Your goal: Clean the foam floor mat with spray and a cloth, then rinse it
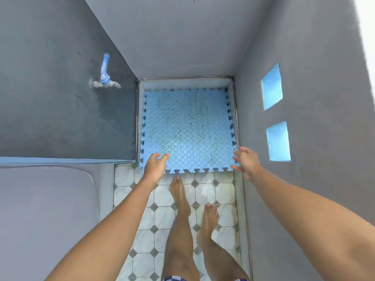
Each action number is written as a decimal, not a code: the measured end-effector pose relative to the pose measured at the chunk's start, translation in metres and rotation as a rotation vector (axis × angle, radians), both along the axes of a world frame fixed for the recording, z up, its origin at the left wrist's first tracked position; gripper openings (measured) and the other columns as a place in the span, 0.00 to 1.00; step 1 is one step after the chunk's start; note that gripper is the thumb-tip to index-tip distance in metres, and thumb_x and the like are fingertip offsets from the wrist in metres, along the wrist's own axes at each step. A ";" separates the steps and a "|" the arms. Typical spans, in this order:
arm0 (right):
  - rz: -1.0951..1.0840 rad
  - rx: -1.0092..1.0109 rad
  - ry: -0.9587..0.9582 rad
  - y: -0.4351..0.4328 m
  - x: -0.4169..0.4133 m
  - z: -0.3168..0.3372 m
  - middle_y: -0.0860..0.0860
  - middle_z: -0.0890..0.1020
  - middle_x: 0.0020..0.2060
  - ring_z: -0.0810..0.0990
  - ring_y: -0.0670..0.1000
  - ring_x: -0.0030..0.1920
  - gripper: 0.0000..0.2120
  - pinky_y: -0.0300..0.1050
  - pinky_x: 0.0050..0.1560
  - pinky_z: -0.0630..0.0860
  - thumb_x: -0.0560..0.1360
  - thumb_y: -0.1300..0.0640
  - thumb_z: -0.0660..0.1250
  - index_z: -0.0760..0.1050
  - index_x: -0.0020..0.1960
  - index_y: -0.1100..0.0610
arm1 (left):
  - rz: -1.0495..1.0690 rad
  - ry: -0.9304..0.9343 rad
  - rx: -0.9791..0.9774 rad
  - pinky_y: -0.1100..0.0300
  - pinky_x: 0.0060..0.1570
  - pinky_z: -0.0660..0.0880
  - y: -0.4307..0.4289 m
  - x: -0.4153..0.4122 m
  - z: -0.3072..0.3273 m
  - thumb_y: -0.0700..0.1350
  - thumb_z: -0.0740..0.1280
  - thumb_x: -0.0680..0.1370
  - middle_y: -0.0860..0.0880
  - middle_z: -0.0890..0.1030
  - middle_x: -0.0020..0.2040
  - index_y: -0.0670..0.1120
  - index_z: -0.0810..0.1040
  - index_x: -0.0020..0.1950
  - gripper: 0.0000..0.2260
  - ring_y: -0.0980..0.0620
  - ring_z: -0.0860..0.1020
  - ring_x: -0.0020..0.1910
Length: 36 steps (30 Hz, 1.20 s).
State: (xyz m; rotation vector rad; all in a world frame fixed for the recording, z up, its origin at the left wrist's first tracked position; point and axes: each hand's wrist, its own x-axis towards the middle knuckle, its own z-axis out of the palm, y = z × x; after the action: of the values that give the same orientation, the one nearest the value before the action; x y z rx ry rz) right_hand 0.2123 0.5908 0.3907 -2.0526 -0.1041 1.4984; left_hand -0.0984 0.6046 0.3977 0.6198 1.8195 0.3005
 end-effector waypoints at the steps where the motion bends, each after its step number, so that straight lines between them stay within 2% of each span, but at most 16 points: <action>1: 0.045 0.057 -0.013 0.002 -0.001 0.026 0.54 0.78 0.60 0.78 0.54 0.58 0.19 0.60 0.58 0.80 0.80 0.61 0.65 0.69 0.70 0.55 | -0.013 -0.014 0.055 0.47 0.57 0.79 0.001 0.004 0.027 0.56 0.70 0.80 0.46 0.82 0.61 0.48 0.74 0.68 0.21 0.47 0.82 0.52; 4: 0.123 0.183 -0.046 0.013 -0.008 0.096 0.55 0.81 0.57 0.81 0.53 0.56 0.12 0.57 0.54 0.82 0.80 0.61 0.65 0.74 0.63 0.56 | -0.084 -0.038 0.200 0.50 0.53 0.78 0.016 0.011 0.100 0.56 0.71 0.79 0.48 0.83 0.62 0.53 0.74 0.64 0.17 0.48 0.81 0.59; 5: 0.144 0.221 -0.050 0.020 -0.011 0.123 0.56 0.81 0.56 0.81 0.53 0.55 0.11 0.55 0.52 0.83 0.80 0.62 0.65 0.74 0.62 0.56 | -0.106 -0.041 0.253 0.49 0.55 0.79 0.025 0.011 0.127 0.54 0.71 0.80 0.49 0.83 0.61 0.53 0.74 0.63 0.14 0.49 0.81 0.60; 8: 0.212 0.371 -0.071 0.054 -0.024 0.209 0.58 0.83 0.53 0.82 0.53 0.52 0.10 0.49 0.45 0.84 0.80 0.62 0.66 0.76 0.60 0.58 | -0.153 -0.057 0.405 0.46 0.59 0.78 0.068 0.012 0.213 0.53 0.72 0.79 0.53 0.84 0.57 0.54 0.76 0.60 0.12 0.50 0.82 0.58; 10: 0.254 0.469 -0.099 0.082 -0.034 0.267 0.58 0.83 0.50 0.83 0.52 0.49 0.09 0.48 0.42 0.83 0.80 0.61 0.67 0.76 0.60 0.60 | -0.172 -0.078 0.513 0.46 0.58 0.78 0.102 0.011 0.275 0.58 0.72 0.74 0.55 0.84 0.53 0.54 0.77 0.58 0.16 0.50 0.82 0.54; 13: 0.327 0.624 -0.142 0.130 -0.046 0.348 0.58 0.85 0.48 0.85 0.53 0.46 0.07 0.48 0.40 0.82 0.80 0.61 0.66 0.78 0.57 0.61 | -0.202 -0.076 0.674 0.46 0.57 0.79 0.153 0.003 0.356 0.58 0.72 0.75 0.52 0.84 0.55 0.55 0.77 0.57 0.14 0.51 0.83 0.55; 16: 0.368 0.745 -0.180 0.181 -0.053 0.412 0.57 0.85 0.47 0.85 0.51 0.44 0.05 0.49 0.40 0.81 0.80 0.61 0.66 0.79 0.54 0.60 | -0.189 -0.059 0.792 0.44 0.58 0.80 0.205 -0.004 0.414 0.54 0.72 0.78 0.49 0.84 0.56 0.56 0.77 0.55 0.08 0.49 0.83 0.56; 18: 0.411 0.797 -0.246 0.211 -0.054 0.437 0.56 0.85 0.46 0.84 0.50 0.44 0.04 0.50 0.40 0.81 0.79 0.61 0.67 0.79 0.53 0.59 | -0.199 -0.040 0.837 0.43 0.57 0.80 0.240 -0.004 0.437 0.58 0.71 0.76 0.50 0.84 0.55 0.57 0.77 0.54 0.10 0.49 0.84 0.55; 20: 0.478 0.816 -0.341 0.243 -0.053 0.447 0.56 0.85 0.45 0.83 0.50 0.43 0.03 0.53 0.43 0.82 0.78 0.60 0.68 0.79 0.51 0.56 | -0.199 -0.032 0.866 0.44 0.57 0.81 0.275 0.003 0.451 0.60 0.71 0.74 0.52 0.84 0.53 0.55 0.76 0.56 0.15 0.51 0.83 0.54; 21: 0.516 0.821 -0.395 0.260 -0.052 0.448 0.55 0.84 0.44 0.83 0.49 0.42 0.03 0.54 0.44 0.82 0.78 0.59 0.69 0.79 0.51 0.54 | -0.191 -0.030 0.881 0.45 0.57 0.80 0.293 0.009 0.455 0.58 0.72 0.75 0.53 0.83 0.51 0.53 0.76 0.58 0.16 0.52 0.82 0.52; 24: 0.653 0.830 -0.564 0.314 -0.047 0.435 0.47 0.84 0.43 0.82 0.46 0.44 0.04 0.43 0.48 0.80 0.76 0.57 0.71 0.79 0.50 0.50 | -0.186 0.015 0.914 0.52 0.57 0.78 0.349 0.032 0.459 0.51 0.75 0.77 0.53 0.80 0.50 0.46 0.75 0.65 0.19 0.55 0.80 0.48; 27: 0.731 0.792 -0.629 0.370 -0.042 0.408 0.46 0.82 0.47 0.80 0.46 0.49 0.07 0.44 0.53 0.77 0.75 0.56 0.71 0.78 0.52 0.50 | -0.174 0.054 0.913 0.53 0.58 0.76 0.408 0.053 0.445 0.51 0.77 0.75 0.50 0.78 0.59 0.46 0.71 0.69 0.27 0.50 0.79 0.56; 29: 0.687 0.742 -0.671 0.407 -0.036 0.387 0.48 0.80 0.52 0.78 0.48 0.52 0.09 0.45 0.54 0.75 0.76 0.54 0.70 0.77 0.56 0.52 | -0.143 0.071 0.912 0.50 0.64 0.75 0.449 0.066 0.433 0.53 0.79 0.73 0.48 0.75 0.66 0.47 0.68 0.73 0.34 0.47 0.76 0.63; 31: 0.587 0.676 -0.718 0.440 -0.027 0.369 0.52 0.78 0.57 0.77 0.51 0.58 0.14 0.44 0.55 0.72 0.77 0.52 0.69 0.75 0.61 0.55 | -0.124 0.083 0.901 0.47 0.69 0.72 0.483 0.076 0.422 0.55 0.79 0.72 0.48 0.71 0.73 0.48 0.64 0.77 0.39 0.46 0.74 0.68; 33: 0.556 0.572 -0.745 0.470 -0.018 0.353 0.55 0.76 0.62 0.73 0.55 0.64 0.22 0.48 0.59 0.72 0.78 0.48 0.69 0.71 0.67 0.57 | -0.117 0.070 0.887 0.47 0.72 0.71 0.512 0.083 0.413 0.56 0.78 0.72 0.49 0.69 0.77 0.49 0.62 0.80 0.42 0.48 0.73 0.71; 36: 0.612 0.374 -0.735 0.505 -0.006 0.340 0.57 0.73 0.67 0.70 0.60 0.69 0.34 0.60 0.66 0.71 0.75 0.38 0.69 0.66 0.72 0.58 | -0.092 0.047 0.938 0.46 0.69 0.73 0.541 0.089 0.405 0.53 0.77 0.72 0.49 0.75 0.72 0.51 0.67 0.78 0.36 0.47 0.77 0.66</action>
State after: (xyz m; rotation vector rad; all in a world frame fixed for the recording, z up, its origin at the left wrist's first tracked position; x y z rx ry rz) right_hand 0.2063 1.0958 0.7306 -2.2331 -1.2861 0.8270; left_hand -0.0096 1.1452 0.8030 1.3492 1.6207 1.1075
